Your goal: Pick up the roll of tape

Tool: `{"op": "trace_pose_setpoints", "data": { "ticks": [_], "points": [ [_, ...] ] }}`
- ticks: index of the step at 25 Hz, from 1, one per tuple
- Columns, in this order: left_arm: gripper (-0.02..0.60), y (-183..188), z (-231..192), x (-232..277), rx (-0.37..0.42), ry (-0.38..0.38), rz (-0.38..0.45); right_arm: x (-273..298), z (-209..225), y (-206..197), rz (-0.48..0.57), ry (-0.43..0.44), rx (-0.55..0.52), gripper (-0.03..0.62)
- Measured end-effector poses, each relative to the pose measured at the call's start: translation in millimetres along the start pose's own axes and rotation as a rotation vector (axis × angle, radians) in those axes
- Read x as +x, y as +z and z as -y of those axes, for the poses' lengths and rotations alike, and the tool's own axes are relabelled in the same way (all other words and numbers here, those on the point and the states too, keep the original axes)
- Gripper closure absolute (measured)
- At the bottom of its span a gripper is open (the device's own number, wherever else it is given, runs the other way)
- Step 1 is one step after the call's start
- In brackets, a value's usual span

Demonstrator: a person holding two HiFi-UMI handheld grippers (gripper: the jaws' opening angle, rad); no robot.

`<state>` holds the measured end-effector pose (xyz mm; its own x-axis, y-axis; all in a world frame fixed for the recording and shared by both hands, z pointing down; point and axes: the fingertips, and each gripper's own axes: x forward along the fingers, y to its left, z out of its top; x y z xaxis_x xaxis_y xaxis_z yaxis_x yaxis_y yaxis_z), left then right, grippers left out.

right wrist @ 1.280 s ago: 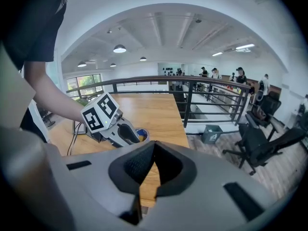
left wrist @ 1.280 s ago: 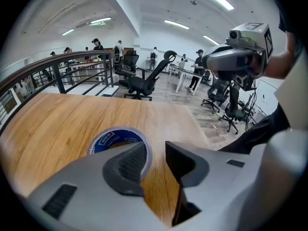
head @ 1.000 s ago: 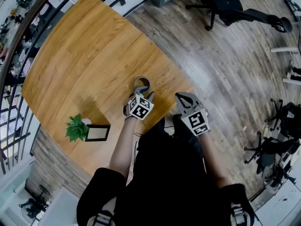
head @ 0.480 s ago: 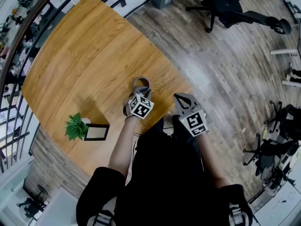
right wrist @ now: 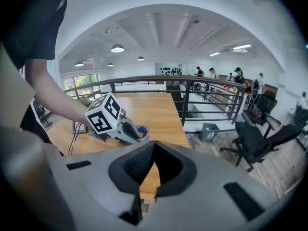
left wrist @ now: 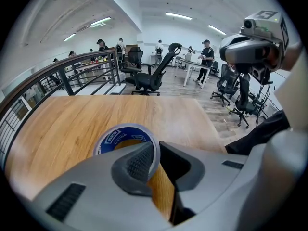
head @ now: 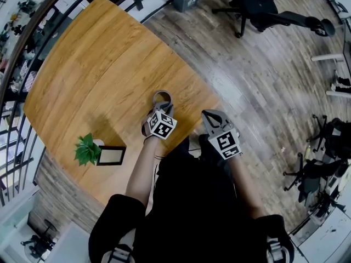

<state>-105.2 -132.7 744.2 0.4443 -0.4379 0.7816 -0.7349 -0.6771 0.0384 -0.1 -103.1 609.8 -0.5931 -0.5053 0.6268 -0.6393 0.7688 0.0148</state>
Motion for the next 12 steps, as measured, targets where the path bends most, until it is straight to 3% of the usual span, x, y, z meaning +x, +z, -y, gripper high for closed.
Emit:
{"op": "trace_pose_setpoints", "data": {
  "ticks": [12],
  "points": [
    [0.523, 2.8, 12.3, -10.5, -0.033, -0.036, 0.027, 0.1, -4.4, -0.4, 0.002, 0.008, -0.004, 0.586]
  ]
}}
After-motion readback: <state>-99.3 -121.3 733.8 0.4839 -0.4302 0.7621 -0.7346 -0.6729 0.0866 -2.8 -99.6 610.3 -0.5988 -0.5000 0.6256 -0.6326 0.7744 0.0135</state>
